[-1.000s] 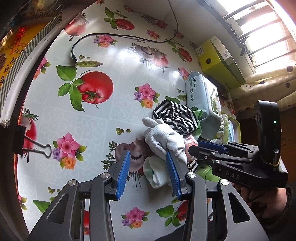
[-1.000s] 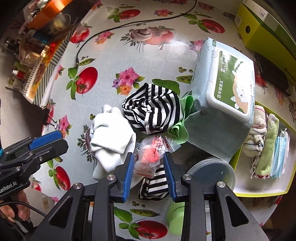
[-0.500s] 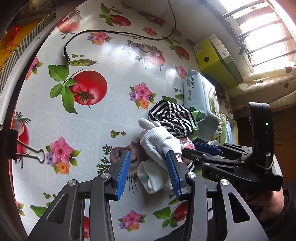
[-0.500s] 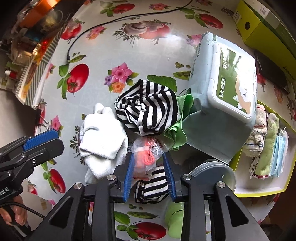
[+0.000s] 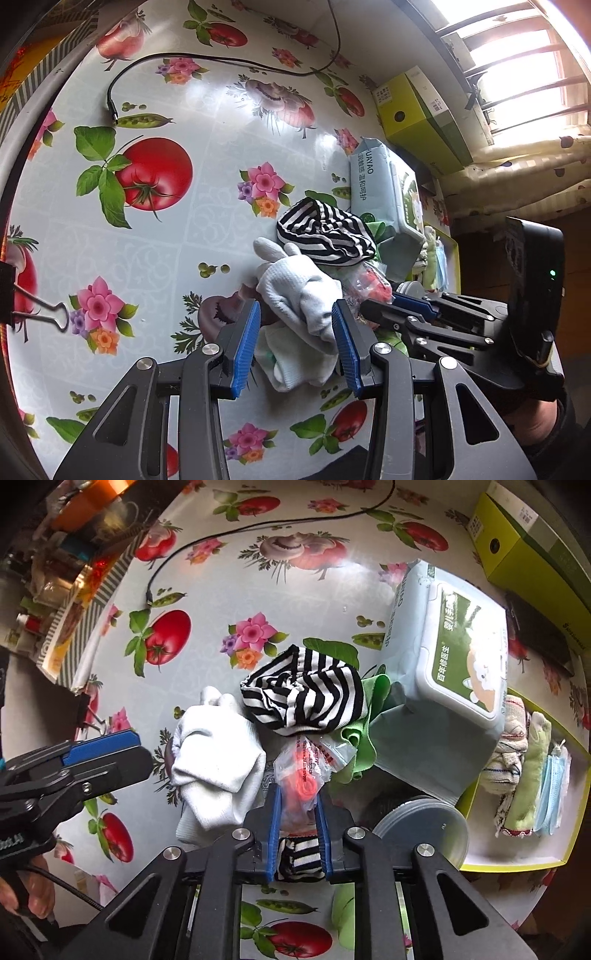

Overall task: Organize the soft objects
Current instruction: 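Grasp the clear plastic bag with the right tool, then close the left tool on the white knit glove in the pile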

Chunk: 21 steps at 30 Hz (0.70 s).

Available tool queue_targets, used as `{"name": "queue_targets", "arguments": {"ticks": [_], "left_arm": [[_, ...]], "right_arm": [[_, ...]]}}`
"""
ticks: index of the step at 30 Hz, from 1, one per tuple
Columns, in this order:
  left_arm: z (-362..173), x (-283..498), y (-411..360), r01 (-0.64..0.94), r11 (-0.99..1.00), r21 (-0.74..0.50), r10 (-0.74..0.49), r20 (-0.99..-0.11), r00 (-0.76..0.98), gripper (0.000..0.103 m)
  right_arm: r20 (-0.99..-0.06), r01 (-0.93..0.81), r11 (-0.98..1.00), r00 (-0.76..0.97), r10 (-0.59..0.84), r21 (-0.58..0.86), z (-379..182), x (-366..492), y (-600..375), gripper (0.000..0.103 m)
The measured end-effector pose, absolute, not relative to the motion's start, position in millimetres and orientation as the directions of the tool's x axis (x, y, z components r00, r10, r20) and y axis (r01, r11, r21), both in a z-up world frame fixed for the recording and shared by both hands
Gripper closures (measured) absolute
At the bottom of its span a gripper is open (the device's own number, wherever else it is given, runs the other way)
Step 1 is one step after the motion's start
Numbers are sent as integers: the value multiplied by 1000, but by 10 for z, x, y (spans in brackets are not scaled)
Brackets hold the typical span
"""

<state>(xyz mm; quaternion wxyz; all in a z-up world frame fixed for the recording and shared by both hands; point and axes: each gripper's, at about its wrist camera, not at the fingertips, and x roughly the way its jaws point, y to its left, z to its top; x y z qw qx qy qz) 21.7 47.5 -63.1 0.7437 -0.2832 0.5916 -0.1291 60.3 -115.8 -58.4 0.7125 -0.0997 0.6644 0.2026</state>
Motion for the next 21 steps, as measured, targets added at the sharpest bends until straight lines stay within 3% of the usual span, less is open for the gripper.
{"name": "queue_targets", "arguments": {"ticks": [2, 5, 18, 19, 21], "left_arm": [[-670, 244, 439, -142, 800, -583, -539, -803, 255, 61], [-756, 285, 361, -142, 792, -593, -556, -798, 233, 53], [-994, 426, 128, -218, 820, -529, -501, -848, 173, 53], [-986, 431, 110, -217, 826, -520, -491, -853, 178, 54], [-965, 416, 88, -221, 831, -510, -477, -858, 190, 68]], "right_arm": [[-984, -419, 898, 51, 168, 132, -482, 535, -1201, 86], [-979, -403, 903, 72, 193, 148, -340, 439, -1308, 86], [-948, -388, 896, 140, 287, 215, -59, 363, -1613, 86], [-943, -392, 893, 145, 298, 222, -39, 371, -1641, 86], [-934, -400, 884, 152, 323, 241, 4, 387, -1698, 86]]}}
